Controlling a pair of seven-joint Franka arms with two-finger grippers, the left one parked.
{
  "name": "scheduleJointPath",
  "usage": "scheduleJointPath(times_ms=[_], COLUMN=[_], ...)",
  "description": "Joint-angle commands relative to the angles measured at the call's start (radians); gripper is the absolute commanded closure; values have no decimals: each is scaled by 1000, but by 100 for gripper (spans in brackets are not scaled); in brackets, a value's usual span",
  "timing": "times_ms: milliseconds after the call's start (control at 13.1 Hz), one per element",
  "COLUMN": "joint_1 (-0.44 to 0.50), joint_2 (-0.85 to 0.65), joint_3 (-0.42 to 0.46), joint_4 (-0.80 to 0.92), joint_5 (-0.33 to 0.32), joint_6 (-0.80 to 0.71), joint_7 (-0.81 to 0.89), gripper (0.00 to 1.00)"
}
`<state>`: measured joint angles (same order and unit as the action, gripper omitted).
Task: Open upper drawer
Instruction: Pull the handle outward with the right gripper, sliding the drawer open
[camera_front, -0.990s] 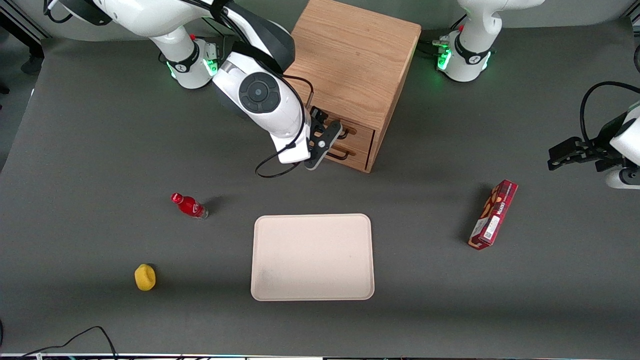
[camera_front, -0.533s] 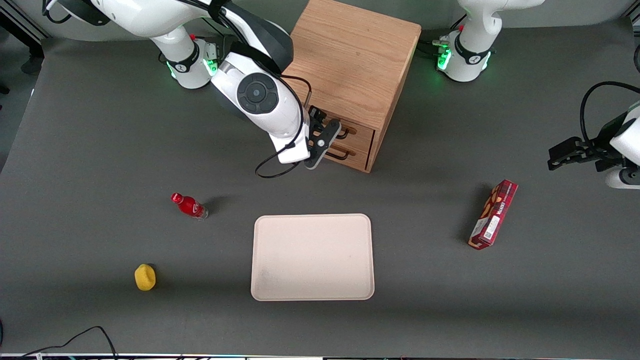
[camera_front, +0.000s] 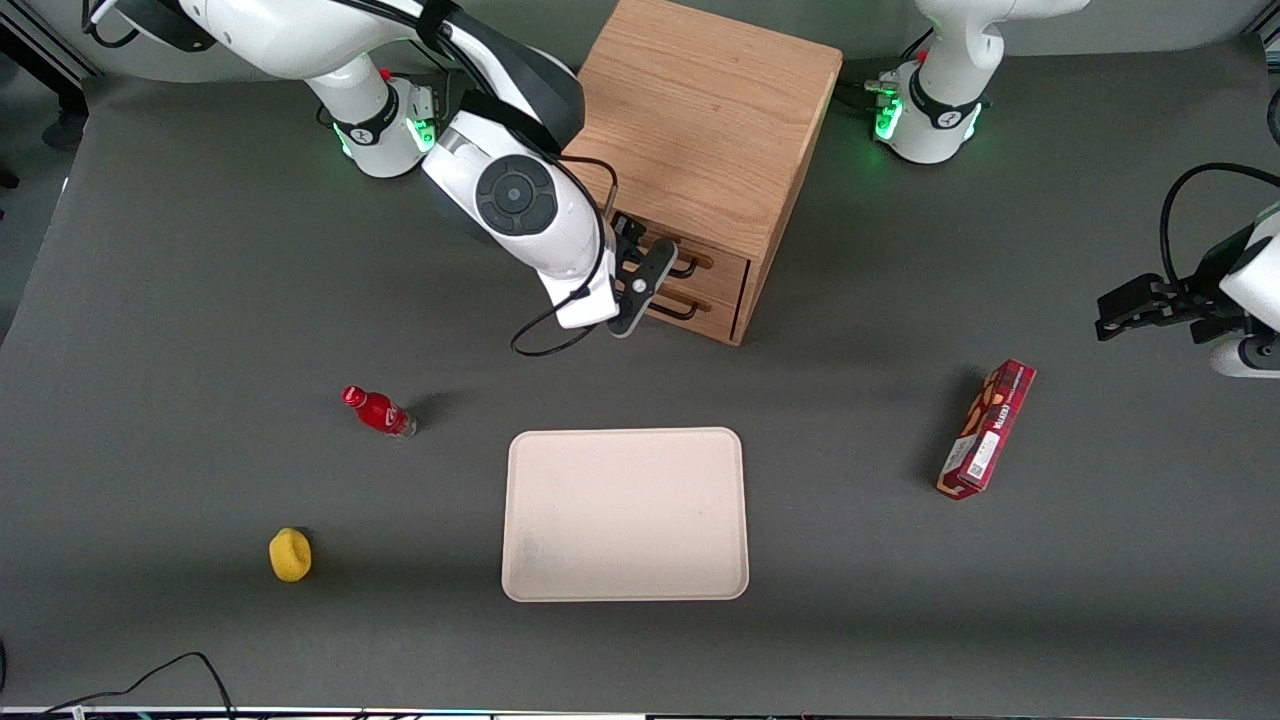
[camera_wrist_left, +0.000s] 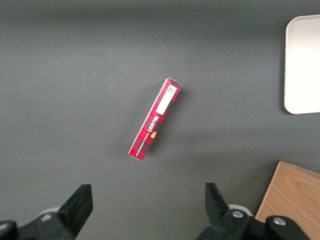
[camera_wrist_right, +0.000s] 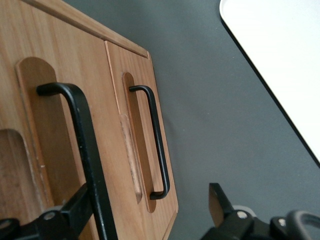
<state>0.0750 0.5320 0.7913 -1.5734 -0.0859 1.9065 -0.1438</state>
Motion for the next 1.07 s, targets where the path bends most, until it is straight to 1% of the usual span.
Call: scheduleJointPath(times_ms=[0,229,533,838,990], joint_1=[-27,-26,-26,-31,-34], joint_2=[-6,6,6,5,5], joint_3=[-1,-32,-78,-136,-161], joint_4=[-19,-19,-10,15,29], joint_5=[-12,-22,-20,-8,11], joint_6=[64,112,120,120,120], joint_7=[-81,-135,-201,-218,-218], gripper=[0,0,0,0,0])
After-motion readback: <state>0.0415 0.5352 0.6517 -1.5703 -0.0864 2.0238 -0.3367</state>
